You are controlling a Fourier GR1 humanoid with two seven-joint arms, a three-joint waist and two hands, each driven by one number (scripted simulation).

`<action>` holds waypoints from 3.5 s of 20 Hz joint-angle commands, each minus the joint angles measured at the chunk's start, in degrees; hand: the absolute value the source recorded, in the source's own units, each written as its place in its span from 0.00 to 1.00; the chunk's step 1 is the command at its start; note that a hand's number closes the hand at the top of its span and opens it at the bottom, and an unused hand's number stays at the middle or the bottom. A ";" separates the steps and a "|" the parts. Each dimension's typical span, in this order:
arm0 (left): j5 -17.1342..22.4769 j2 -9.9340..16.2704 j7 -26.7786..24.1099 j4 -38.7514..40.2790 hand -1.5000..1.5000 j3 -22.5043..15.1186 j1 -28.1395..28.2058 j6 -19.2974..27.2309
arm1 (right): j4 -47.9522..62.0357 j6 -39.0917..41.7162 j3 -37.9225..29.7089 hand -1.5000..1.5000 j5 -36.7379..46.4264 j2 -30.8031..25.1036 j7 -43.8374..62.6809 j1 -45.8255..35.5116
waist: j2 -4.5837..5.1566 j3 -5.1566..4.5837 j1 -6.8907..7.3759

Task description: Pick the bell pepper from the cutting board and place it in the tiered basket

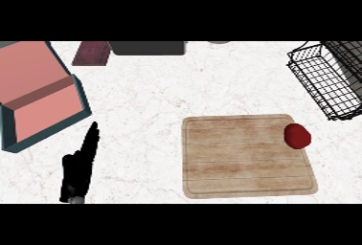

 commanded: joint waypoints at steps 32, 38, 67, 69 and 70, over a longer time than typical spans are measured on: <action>-2.43 -3.07 0.34 3.57 0.50 1.00 -2.24 -1.05 | 81.57 -22.97 -6.96 1.00 6.06 -10.38 -20.17 -34.71 | 1.02 0.07 1.89; -1.39 -2.20 -0.57 0.49 0.50 1.03 1.45 -3.14 | 87.74 -30.08 -12.67 1.00 -0.11 -10.42 -26.75 -34.30 | 0.87 0.12 1.92; -1.84 -1.81 1.65 -0.88 0.50 4.22 3.96 -0.97 | 56.02 -47.13 -32.31 0.00 -18.41 -12.56 -27.72 -12.79 | -1.13 -0.12 -4.44; -1.61 -1.73 -1.16 1.54 0.50 5.16 4.81 -1.10 | 49.62 -42.72 -33.40 0.00 -19.78 -12.56 -25.07 -9.11 | -1.15 -0.21 -5.01; -2.11 -2.42 1.97 -0.92 0.50 4.13 2.84 -0.33 | 46.34 -40.84 -33.81 0.00 -19.83 -12.66 -22.87 -7.63 | -1.26 -0.19 -5.40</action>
